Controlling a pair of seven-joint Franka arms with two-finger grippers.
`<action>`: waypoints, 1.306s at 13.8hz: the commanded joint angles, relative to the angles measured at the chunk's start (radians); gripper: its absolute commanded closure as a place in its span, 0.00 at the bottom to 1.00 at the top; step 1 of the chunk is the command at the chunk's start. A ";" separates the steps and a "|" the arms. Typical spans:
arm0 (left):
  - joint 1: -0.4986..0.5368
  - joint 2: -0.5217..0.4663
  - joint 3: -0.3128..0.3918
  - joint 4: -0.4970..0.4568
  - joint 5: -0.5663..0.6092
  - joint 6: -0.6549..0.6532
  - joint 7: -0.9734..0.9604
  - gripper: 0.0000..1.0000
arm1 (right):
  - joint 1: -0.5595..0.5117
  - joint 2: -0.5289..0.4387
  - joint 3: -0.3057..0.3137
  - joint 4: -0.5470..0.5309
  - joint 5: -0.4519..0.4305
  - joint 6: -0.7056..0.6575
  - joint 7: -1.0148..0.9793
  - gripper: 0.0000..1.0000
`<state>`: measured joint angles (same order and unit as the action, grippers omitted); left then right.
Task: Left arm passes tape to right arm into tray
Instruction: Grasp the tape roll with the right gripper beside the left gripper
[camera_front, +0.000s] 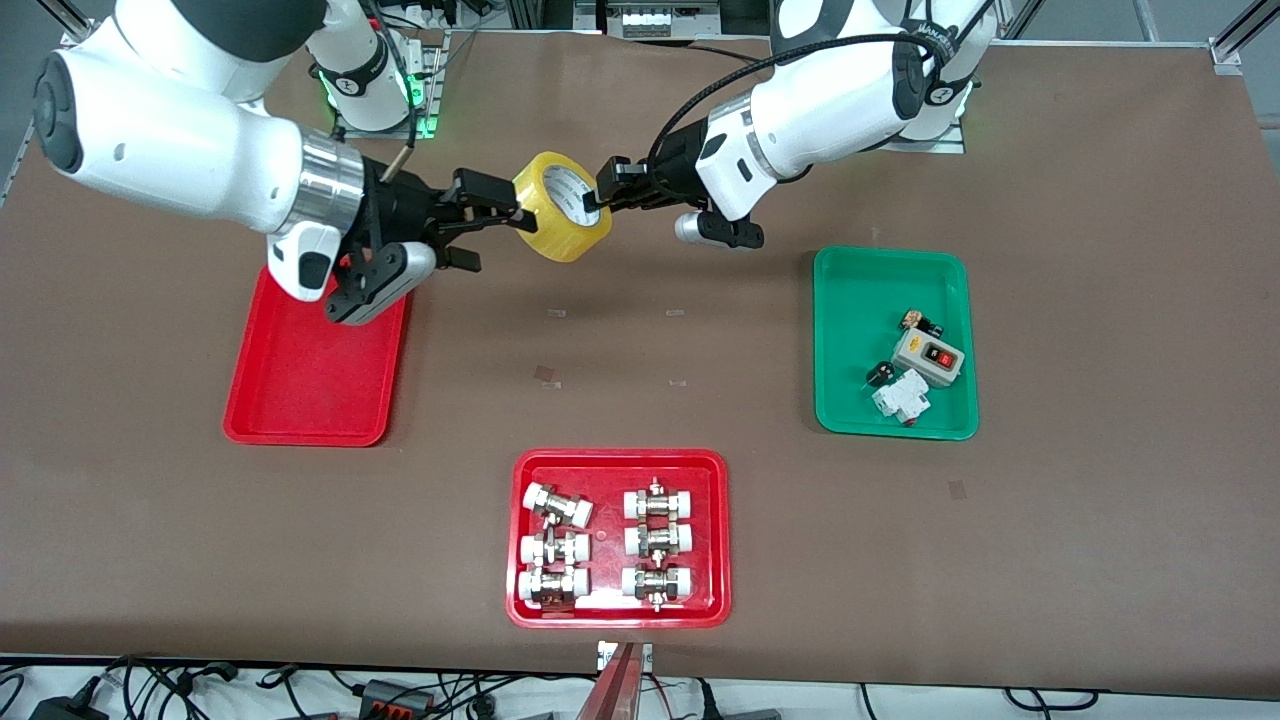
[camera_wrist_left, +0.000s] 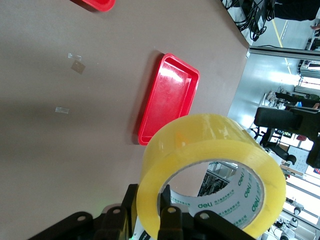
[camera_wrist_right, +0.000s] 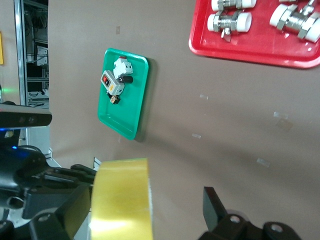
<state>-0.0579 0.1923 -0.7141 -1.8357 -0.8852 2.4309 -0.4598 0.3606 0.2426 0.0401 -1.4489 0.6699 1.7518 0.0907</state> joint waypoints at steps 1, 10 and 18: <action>-0.026 0.028 -0.004 0.029 -0.018 0.058 -0.003 0.99 | 0.037 0.011 -0.008 0.025 0.013 -0.002 0.076 0.00; -0.036 0.042 -0.004 0.044 -0.011 0.077 -0.016 0.99 | 0.043 0.012 -0.009 0.018 0.007 -0.017 0.072 0.00; -0.034 0.041 -0.004 0.044 -0.011 0.077 -0.016 0.99 | 0.041 0.020 -0.008 0.016 0.005 -0.054 0.073 0.44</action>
<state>-0.0882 0.2183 -0.7140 -1.8252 -0.8853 2.5002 -0.4673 0.3955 0.2551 0.0387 -1.4483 0.6697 1.7129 0.1469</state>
